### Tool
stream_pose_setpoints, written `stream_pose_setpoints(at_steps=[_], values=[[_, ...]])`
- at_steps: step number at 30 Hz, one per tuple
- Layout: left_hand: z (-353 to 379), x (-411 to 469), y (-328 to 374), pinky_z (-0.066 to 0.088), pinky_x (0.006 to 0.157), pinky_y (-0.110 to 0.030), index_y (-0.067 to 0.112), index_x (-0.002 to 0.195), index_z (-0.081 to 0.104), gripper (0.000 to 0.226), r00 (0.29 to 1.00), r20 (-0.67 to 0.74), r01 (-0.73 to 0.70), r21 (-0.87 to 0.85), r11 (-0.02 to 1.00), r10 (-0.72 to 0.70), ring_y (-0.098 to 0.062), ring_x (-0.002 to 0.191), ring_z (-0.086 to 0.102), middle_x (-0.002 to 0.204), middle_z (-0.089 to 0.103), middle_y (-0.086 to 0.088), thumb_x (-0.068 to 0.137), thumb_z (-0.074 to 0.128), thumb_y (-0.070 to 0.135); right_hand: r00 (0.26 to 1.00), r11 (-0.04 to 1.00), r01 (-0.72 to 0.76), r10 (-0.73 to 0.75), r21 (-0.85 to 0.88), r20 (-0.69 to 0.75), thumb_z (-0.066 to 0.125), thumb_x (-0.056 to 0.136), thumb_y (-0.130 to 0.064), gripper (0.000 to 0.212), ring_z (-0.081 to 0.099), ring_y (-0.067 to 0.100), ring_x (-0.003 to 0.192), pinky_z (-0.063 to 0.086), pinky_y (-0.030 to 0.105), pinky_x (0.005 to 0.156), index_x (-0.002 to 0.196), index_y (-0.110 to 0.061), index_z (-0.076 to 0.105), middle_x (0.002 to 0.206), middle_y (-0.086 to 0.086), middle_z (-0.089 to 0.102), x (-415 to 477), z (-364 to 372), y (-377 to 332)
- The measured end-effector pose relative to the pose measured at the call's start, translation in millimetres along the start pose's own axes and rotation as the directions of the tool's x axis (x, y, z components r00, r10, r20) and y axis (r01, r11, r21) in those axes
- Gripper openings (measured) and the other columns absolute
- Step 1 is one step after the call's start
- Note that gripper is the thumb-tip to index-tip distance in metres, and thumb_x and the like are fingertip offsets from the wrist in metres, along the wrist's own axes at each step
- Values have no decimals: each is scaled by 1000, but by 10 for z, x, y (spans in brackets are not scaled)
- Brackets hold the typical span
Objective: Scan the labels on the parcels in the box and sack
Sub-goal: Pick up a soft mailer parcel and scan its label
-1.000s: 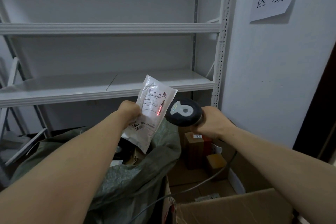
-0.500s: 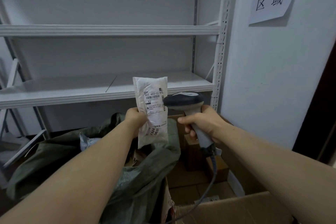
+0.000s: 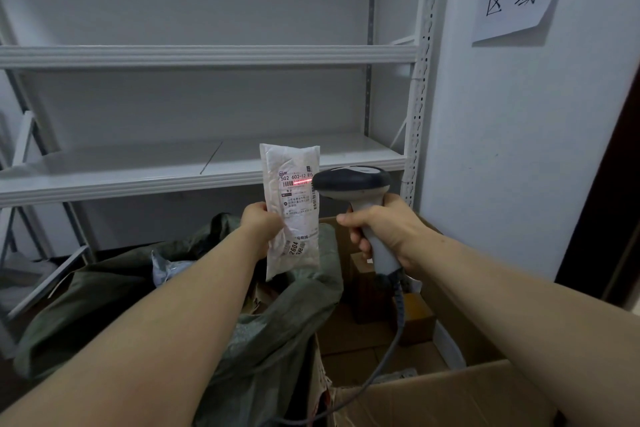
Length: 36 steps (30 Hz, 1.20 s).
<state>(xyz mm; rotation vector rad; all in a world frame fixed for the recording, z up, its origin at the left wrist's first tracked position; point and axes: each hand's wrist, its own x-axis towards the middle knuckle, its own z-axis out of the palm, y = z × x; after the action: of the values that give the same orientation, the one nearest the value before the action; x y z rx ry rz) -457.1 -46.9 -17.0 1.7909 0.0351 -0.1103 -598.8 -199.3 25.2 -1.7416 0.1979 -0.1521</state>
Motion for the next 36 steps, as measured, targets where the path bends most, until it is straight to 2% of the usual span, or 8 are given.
stream_pose_setpoints(at_steps=[5,11,17,25,33,36], values=[[0,15,-14,54,88,-47,3,93,63,14,1000,2,10,4,1000,-10,-33,93,65,98,66,-15,91,50,-3,1000,1000,-3,3,-7,3,68,84,-13,12,47,13,45,44,24,45,81,-4,61,58,6,56,-8,-14,10],[9,18,-6,54,85,-44,6,84,61,18,1000,0,10,8,1000,-10,-32,90,64,95,65,-14,91,48,-4,1000,1000,8,-8,-16,3,68,84,-12,13,46,14,44,44,25,45,80,-2,61,56,7,55,7,-10,11],[-7,31,-4,55,85,-48,4,90,63,17,1000,-3,-2,3,1000,2,-33,90,65,97,67,-16,92,48,-2,1000,1000,-22,22,-4,-1,68,85,-13,16,45,14,44,42,23,44,76,-3,60,56,6,54,8,14,1],[-14,21,-11,55,86,-47,5,86,62,17,1000,-1,11,-10,1000,-11,-32,90,65,94,66,-14,91,48,-3,999,999,-36,36,22,-7,67,86,-13,19,43,13,45,40,22,42,72,-5,57,57,7,53,4,51,-28],[-30,43,-40,54,79,-40,8,77,59,22,1000,-5,21,-78,997,-22,-25,74,62,81,63,-8,93,49,-4,1000,1000,-19,19,23,3,68,85,-12,13,46,14,46,41,22,43,79,-3,60,60,9,56,15,64,42],[-49,61,-42,54,81,-41,9,76,59,22,1000,-14,20,-76,997,-21,-27,78,62,84,64,-9,92,50,-4,1000,1000,-3,3,-1,16,68,85,-14,13,47,13,46,43,22,44,82,-3,61,60,7,57,33,55,70]])
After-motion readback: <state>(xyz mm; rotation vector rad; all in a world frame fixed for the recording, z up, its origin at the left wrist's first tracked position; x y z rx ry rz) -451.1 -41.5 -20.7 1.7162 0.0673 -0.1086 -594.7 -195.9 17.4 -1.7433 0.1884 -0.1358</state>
